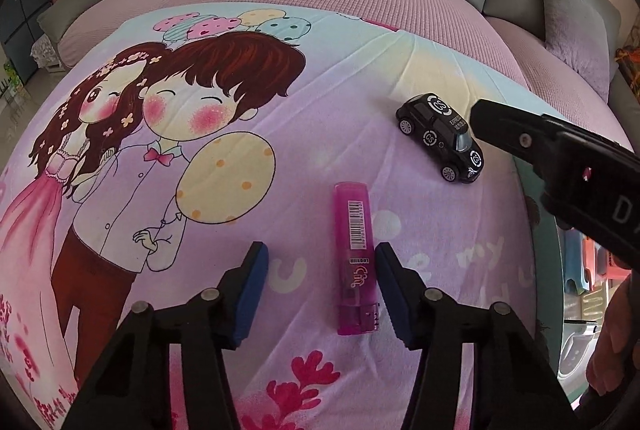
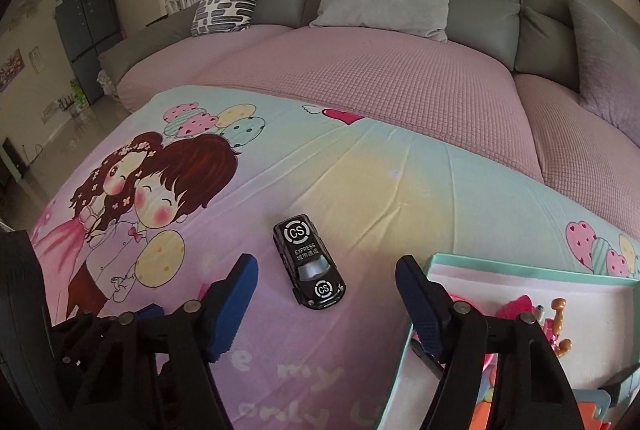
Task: Organize rigid objects
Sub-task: 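Close left gripper on the pink barcode tube while right grasps the black toy car, then carry the pink tube with left gripper while right carries the toy car to the tray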
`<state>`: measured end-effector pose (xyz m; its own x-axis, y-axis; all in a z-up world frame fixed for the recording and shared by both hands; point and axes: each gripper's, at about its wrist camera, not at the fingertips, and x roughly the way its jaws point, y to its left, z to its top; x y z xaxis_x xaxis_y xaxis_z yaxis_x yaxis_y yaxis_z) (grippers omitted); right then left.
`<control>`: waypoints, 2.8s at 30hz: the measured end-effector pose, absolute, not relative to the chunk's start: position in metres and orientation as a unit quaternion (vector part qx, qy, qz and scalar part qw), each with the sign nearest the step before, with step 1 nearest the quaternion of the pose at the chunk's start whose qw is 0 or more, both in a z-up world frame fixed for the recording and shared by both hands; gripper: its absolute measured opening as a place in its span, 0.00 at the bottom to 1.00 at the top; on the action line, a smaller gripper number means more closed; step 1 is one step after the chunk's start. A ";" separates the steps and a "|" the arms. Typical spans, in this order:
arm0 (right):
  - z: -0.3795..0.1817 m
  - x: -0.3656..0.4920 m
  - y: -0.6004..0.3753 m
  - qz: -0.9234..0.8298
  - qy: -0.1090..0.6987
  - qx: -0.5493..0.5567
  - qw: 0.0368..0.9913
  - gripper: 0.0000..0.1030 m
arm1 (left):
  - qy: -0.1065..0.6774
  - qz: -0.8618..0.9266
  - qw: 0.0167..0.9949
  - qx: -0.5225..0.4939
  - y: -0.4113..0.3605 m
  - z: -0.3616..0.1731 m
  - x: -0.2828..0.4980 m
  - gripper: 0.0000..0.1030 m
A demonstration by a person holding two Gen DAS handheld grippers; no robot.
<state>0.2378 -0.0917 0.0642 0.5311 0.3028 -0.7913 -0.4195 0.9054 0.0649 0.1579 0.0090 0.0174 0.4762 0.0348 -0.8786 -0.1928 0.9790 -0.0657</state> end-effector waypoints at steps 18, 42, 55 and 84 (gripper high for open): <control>0.040 0.250 -0.077 0.200 0.462 -0.065 0.861 0.34 | 0.497 0.059 0.860 -0.099 0.022 0.019 0.158 0.19; 0.062 0.215 -0.138 0.162 0.451 -0.020 0.878 0.18 | 0.483 0.039 0.869 -0.098 0.009 0.035 0.149 0.19; 0.057 0.212 -0.123 0.138 0.437 -0.076 0.886 0.48 | 0.488 0.033 0.863 -0.125 0.019 0.031 0.151 0.19; 0.091 0.141 -0.161 0.114 0.413 0.025 0.903 0.31 | 0.472 -0.016 0.875 -0.104 -0.012 0.051 0.139 0.19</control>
